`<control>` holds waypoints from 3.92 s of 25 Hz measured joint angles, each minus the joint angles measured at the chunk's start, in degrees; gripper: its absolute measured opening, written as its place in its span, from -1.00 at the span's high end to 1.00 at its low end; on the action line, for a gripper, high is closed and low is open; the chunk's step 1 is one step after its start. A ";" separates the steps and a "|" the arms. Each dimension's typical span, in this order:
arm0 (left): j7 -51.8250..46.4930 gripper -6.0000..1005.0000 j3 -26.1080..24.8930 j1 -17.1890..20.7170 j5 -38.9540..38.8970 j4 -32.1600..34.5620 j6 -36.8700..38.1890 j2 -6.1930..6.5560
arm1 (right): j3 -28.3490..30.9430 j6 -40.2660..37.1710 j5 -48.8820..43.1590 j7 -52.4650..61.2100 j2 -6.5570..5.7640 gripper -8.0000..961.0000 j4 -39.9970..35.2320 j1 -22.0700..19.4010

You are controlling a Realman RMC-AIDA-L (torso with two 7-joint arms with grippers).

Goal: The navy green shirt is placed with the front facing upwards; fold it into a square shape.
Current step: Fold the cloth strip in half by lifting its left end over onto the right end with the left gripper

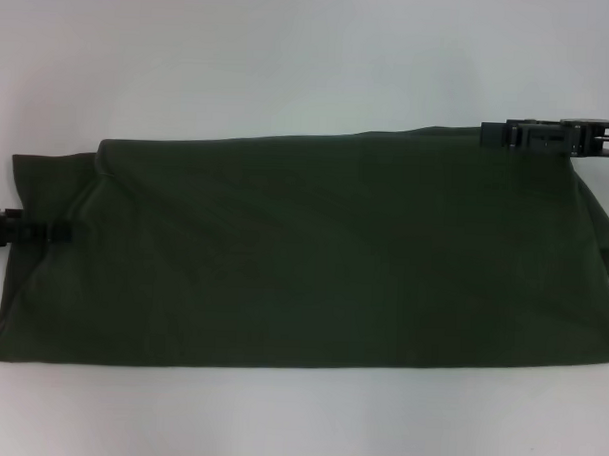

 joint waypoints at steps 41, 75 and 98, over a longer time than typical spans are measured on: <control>-0.66 0.54 2.60 -0.85 0.18 1.92 1.35 -1.68 | 0.79 0.16 0.00 0.00 -0.09 -0.85 0.00 -0.46; -3.20 0.91 -2.35 -1.38 -14.09 9.21 22.96 -2.46 | -8.29 4.40 -0.34 -6.17 5.77 -0.73 1.03 0.79; -3.70 0.88 -3.27 -1.06 -21.12 11.45 26.78 -2.35 | -13.98 22.57 0.82 -11.99 7.46 0.77 19.18 16.15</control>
